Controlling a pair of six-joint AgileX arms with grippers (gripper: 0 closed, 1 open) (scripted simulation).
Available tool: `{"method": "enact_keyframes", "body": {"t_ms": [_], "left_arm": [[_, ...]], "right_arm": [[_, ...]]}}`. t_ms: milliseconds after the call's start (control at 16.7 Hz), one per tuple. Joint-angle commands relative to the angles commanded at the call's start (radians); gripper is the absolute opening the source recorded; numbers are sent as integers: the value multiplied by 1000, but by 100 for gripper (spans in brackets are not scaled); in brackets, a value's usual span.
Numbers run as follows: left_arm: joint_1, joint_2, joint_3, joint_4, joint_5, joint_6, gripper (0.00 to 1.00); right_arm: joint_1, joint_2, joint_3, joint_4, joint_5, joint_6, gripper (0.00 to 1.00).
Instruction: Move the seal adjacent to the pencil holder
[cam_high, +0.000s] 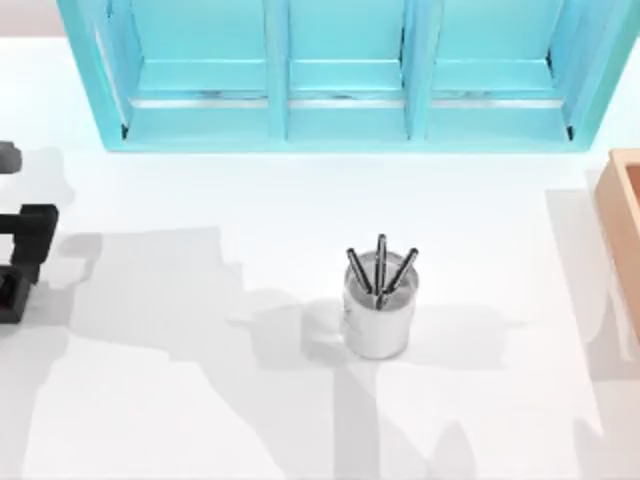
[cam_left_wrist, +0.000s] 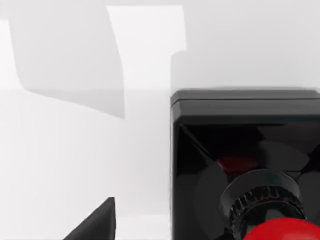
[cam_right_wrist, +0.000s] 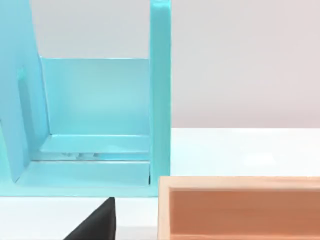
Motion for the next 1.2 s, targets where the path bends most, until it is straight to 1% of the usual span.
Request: {"method": "enact_keyframes", "body": {"t_ms": [780, 840, 1200], "left_arm": [[0, 0, 0, 0, 0, 0, 2], [0, 0, 0, 0, 0, 0, 0], [0, 0, 0, 0, 0, 0, 0]], "right_arm": [[0, 0, 0, 0, 0, 0, 100], [0, 0, 0, 0, 0, 0, 100], [0, 0, 0, 0, 0, 0, 100]]}}
